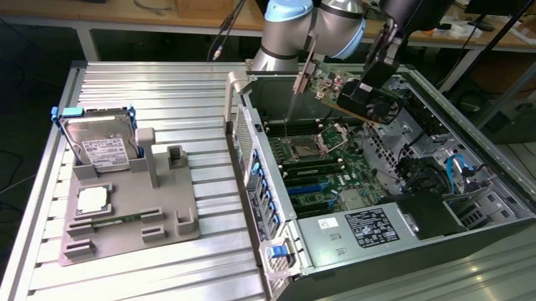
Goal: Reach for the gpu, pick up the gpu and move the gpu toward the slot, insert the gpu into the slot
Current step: 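Insert the gpu into the slot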
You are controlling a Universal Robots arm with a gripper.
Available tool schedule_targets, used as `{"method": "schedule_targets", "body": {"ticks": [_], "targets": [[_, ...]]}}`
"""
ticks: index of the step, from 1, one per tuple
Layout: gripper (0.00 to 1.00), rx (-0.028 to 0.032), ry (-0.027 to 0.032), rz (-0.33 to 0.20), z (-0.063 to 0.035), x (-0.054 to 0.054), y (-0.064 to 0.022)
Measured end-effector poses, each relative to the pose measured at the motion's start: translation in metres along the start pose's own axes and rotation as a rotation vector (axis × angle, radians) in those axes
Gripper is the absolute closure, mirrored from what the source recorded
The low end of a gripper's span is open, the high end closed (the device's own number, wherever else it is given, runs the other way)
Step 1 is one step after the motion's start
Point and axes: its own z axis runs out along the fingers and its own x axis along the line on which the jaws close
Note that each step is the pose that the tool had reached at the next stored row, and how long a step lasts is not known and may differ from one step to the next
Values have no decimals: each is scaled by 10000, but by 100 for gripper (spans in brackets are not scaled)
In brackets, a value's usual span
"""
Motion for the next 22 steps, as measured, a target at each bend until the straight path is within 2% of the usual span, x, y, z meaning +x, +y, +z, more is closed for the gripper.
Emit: {"method": "schedule_targets", "body": {"ticks": [15, 22], "targets": [[73, 33, 145, -2880, 10, 0, -1], [73, 51, 227, -4450, 51, -2, -4]]}}
